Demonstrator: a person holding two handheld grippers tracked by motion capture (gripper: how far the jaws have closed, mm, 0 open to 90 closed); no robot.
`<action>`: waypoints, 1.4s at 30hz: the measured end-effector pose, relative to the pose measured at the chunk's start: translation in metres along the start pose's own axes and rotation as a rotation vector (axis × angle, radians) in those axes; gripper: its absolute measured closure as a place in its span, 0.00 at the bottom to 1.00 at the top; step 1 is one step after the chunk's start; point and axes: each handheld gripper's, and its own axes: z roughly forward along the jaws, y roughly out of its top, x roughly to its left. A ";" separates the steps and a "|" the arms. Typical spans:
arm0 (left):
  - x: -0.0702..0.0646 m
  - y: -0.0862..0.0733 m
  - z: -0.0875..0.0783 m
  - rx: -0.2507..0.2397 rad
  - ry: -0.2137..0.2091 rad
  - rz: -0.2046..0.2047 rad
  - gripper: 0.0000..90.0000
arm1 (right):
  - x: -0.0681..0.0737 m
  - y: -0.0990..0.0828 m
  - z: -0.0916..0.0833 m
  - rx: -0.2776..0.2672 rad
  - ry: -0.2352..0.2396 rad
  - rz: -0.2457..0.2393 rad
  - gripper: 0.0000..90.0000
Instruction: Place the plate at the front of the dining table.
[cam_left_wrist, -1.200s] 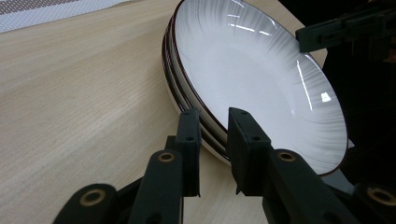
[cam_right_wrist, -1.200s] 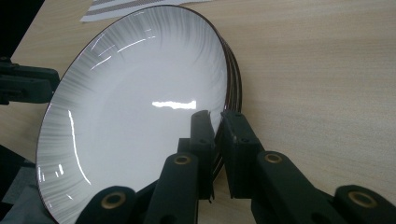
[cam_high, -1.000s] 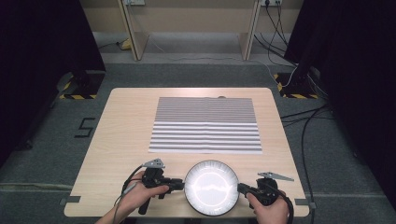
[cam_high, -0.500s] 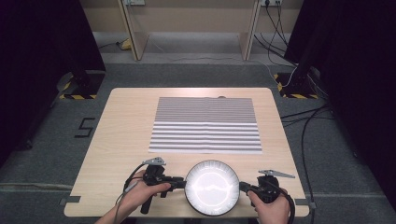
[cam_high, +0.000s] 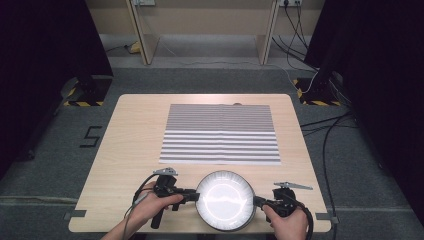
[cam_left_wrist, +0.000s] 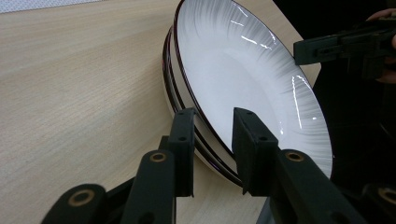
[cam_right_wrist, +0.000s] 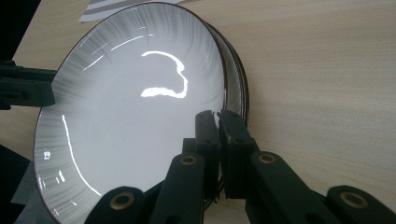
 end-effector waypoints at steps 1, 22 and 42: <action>0.000 0.000 0.000 0.000 0.003 0.000 0.76 | 0.000 0.000 0.003 0.005 -0.002 0.004 0.94; 0.001 0.004 0.005 0.020 0.026 0.004 0.69 | 0.002 0.003 0.020 0.027 0.039 0.026 0.81; -0.006 0.007 0.016 0.061 0.059 0.014 0.72 | -0.005 0.001 0.025 -0.060 0.034 0.043 0.95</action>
